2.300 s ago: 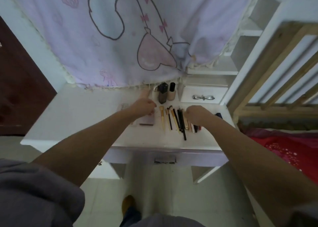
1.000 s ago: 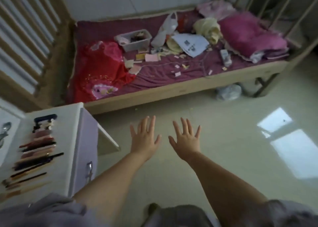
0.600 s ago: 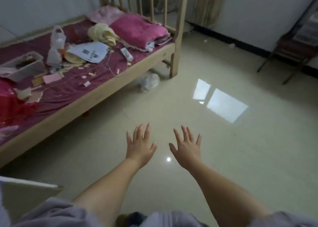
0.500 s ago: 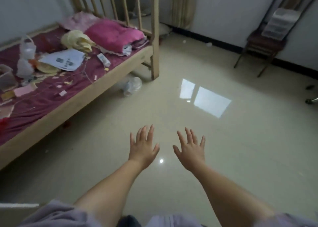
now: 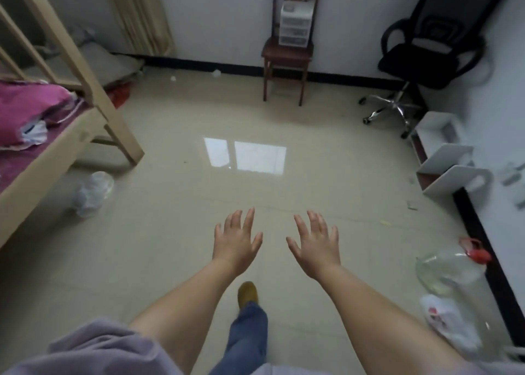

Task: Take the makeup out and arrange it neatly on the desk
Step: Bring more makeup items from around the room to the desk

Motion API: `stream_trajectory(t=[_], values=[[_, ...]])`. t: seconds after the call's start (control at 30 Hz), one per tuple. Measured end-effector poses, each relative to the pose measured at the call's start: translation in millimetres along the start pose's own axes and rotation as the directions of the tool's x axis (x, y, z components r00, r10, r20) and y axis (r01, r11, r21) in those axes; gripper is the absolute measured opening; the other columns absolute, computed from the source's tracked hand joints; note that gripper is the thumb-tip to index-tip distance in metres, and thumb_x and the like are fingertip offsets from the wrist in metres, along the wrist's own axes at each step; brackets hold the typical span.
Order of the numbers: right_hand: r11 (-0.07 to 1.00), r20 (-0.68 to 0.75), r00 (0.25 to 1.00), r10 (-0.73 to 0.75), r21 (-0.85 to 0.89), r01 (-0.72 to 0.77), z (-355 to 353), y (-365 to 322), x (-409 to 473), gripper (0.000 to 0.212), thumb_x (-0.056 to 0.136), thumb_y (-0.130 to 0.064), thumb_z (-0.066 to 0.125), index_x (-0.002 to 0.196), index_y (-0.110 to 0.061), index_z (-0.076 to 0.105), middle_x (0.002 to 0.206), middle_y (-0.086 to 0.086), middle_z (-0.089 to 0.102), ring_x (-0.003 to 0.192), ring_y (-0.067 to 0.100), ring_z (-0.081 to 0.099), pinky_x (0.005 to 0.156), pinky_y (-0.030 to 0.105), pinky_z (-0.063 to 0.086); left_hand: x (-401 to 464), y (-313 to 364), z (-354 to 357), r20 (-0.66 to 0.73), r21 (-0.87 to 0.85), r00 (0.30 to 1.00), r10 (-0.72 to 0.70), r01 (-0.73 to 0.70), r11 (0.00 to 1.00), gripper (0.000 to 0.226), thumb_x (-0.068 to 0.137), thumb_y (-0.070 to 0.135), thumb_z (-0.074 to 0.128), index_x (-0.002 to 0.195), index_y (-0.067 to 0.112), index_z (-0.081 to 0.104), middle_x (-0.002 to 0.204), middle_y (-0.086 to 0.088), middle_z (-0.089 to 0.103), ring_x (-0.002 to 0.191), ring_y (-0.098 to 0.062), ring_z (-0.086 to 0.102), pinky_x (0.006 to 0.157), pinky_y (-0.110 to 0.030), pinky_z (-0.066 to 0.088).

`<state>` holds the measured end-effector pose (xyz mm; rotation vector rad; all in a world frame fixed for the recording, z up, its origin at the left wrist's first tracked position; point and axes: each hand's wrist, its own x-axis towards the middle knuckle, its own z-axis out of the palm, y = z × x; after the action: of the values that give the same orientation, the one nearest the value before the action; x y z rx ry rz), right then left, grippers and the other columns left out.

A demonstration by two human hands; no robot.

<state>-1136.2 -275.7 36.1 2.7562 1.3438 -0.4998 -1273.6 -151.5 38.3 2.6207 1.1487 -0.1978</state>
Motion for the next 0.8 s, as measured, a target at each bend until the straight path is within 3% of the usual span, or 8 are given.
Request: stream_trajectory(t=[0.2,0.5,0.8], values=[[0.997,0.009,0.997,0.074,0.014,-0.074,-29,19,105,0.061,0.097,-0.053,0.020,0.151,-0.028,0.003,0.159,0.004,-0.003,0.147,0.021,-0.004,0.114,0.055,0.003,122,13,-17,0.043,0.025,0.995,0.087,-0.088,0.996,0.061,0.098,0.051,0.021,0.150,0.027,0.001,0.157,-0.006,0.011,0.144,-0.024,0.010,0.117,-0.046,0.011],[0.987,0.000,0.991,0.134,0.085,-0.134,-104,38,277,0.057,0.098,-0.049,0.022,0.150,-0.028,0.009,0.159,0.003,0.001,0.147,0.019,-0.004,0.115,0.054,0.001,313,21,-79,0.055,0.060,0.994,0.096,-0.099,0.993,0.060,0.099,0.048,0.021,0.150,0.025,0.001,0.156,-0.008,0.013,0.143,-0.025,0.014,0.116,-0.047,0.011],[0.982,0.032,0.985,0.169,0.078,-0.171,-156,122,469,0.058,0.099,-0.049,0.020,0.151,-0.026,0.009,0.160,0.005,0.003,0.147,0.021,-0.003,0.115,0.053,-0.001,526,79,-104,0.059,0.079,0.992,0.112,-0.117,0.990,0.061,0.099,0.049,0.019,0.151,0.025,-0.002,0.158,-0.007,0.012,0.144,-0.025,0.014,0.117,-0.047,0.012]])
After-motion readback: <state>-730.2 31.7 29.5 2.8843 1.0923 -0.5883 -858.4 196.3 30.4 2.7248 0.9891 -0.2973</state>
